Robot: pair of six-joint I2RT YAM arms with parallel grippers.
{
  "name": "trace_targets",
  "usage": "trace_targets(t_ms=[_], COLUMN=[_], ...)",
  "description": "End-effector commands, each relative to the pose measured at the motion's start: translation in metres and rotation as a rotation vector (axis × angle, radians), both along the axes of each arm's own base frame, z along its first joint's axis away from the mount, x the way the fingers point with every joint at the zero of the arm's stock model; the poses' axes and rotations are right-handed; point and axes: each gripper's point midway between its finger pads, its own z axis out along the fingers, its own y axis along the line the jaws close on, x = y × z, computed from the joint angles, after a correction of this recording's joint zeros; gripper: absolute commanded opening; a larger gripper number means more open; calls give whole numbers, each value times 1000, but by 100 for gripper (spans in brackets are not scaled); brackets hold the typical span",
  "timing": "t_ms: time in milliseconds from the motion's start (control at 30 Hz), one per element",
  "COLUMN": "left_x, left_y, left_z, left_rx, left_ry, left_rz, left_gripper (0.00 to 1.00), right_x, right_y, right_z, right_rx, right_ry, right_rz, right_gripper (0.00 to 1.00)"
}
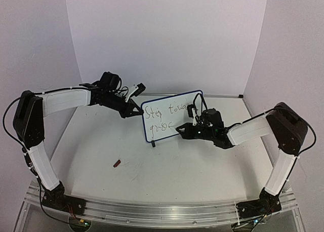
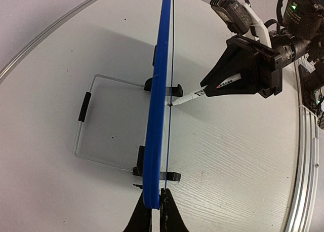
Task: Write a sentence on the whiteboard
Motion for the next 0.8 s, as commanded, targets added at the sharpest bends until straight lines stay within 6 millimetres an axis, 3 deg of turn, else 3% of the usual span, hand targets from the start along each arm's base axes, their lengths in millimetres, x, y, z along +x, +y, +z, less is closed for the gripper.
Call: trace_targets(t_ms=[0, 267, 400, 767], left_x=[-6, -6, -6, -6], left_y=[11, 11, 11, 11], left_z=[-40, -39, -39, -38], left_rx=[128, 125, 125, 125], left_ry=[67, 66, 66, 63], left_rz=[12, 12, 11, 12], left_gripper=[0, 0, 0, 0], right_x=[20, 20, 20, 15], right_y=[-10, -11, -10, -8], right_z=[41, 62, 63, 17], right_rx=[12, 29, 30, -6], right_ry=[-112, -148, -149, -52], right_rz=[-87, -89, -84, -68], right_gripper=[0, 0, 0, 0])
